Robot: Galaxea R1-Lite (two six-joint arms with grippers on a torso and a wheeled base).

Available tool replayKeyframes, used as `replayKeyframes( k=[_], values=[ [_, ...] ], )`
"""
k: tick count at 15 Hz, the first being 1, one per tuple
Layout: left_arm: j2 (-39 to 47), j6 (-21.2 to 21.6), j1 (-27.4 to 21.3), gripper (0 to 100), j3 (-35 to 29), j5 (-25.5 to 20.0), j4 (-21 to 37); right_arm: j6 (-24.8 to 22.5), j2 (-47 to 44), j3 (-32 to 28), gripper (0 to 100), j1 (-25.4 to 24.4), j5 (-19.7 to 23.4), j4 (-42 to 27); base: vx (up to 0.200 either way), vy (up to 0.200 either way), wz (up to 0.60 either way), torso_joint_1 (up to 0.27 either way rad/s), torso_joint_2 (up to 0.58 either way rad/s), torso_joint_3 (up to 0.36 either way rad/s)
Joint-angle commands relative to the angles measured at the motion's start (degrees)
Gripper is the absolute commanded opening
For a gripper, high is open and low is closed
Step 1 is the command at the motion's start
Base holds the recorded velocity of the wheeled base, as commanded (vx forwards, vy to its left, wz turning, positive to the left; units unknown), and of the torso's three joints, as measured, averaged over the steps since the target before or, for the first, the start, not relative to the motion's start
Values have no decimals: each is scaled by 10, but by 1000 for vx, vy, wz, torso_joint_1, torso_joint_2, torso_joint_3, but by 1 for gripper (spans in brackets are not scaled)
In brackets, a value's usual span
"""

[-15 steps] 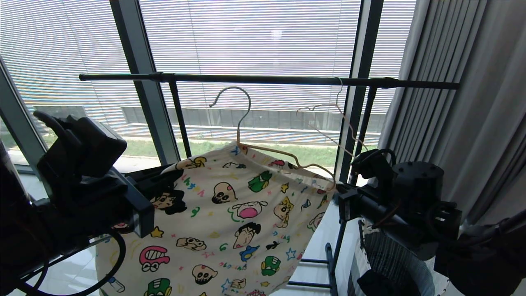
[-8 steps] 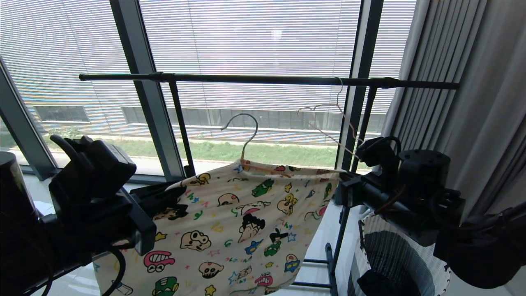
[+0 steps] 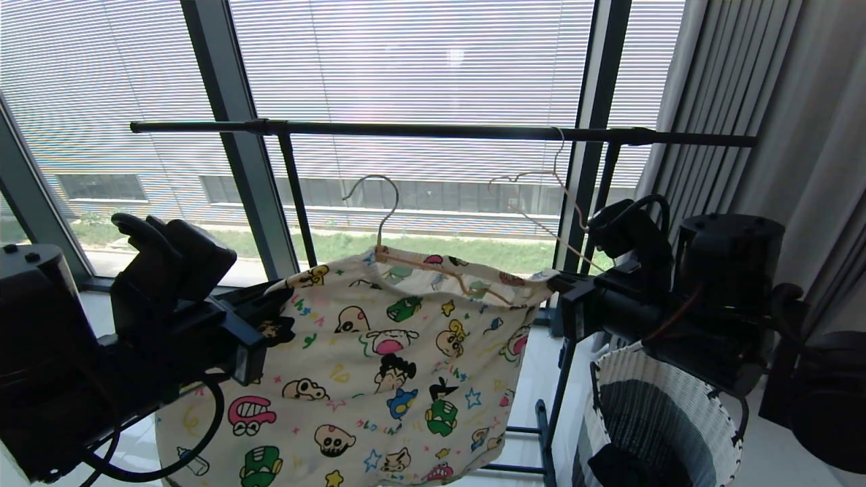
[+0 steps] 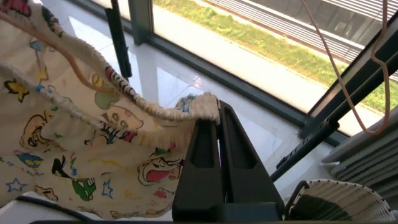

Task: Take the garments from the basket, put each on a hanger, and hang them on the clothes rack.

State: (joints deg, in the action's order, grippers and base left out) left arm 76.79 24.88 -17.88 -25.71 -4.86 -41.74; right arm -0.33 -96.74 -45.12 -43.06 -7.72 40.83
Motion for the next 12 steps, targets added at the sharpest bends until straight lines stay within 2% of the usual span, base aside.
replayKeyframes(
  k=[1,2,5,6,12],
  values=[
    [38,-1,10,0,-1,6,-19,0,37,5,0,-35,1,-10,0,0,0,0,0,0],
    [47,-12,7,0,-1,6,-43,-1,43,5,0,-69,0,-24,0,0,0,0,0,0],
    [49,-21,0,0,0,6,-77,-14,42,5,0,-102,-1,-53,0,0,0,0,0,0],
    [48,-21,0,0,0,6,-80,-19,41,5,100,-104,0,-56,0,0,0,0,0,0],
    [45,-21,-13,0,2,6,-112,-42,53,16,100,-85,1,-60,0,0,0,0,0,0]
  ],
)
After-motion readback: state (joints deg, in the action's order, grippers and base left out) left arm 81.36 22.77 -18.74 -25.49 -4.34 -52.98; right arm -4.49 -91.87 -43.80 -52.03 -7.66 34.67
